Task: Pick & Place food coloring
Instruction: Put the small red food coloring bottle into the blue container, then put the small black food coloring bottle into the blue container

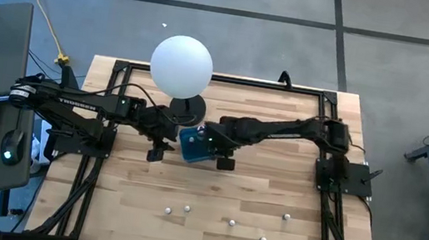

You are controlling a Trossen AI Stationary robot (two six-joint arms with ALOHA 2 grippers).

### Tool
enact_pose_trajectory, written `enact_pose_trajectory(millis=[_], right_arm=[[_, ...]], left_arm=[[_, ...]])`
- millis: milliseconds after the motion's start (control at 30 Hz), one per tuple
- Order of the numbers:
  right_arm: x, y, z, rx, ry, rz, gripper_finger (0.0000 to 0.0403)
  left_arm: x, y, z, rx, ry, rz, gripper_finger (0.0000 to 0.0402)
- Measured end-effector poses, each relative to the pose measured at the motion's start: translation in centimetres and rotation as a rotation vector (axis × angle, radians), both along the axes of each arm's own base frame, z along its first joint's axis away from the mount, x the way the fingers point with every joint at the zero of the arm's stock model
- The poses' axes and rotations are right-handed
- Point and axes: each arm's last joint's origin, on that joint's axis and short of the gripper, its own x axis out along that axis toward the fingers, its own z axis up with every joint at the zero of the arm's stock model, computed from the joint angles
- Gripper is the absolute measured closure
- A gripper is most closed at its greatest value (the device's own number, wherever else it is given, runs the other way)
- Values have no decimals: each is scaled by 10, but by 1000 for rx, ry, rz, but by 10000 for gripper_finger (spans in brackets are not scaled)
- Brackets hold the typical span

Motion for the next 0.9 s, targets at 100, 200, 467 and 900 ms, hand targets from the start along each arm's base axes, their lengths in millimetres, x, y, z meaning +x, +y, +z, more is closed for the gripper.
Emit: enact_pose_trajectory(millis=[100, 200, 467, 900], right_arm=[[8, -2, -5, -14, -2, 1, 314], [9, -1, -6, -24, 3, 38, 293], [8, 2, 10, -14, 23, 48, 231], [-13, 22, 58, 123, 191, 111, 249]], left_arm=[[-1, 0, -1, -1, 13, 0, 245], [-1, 0, -1, -1, 19, 0, 245], [-2, 0, -2, -5, 28, -3, 245], [-5, -77, 6, -138, -58, -244, 245]])
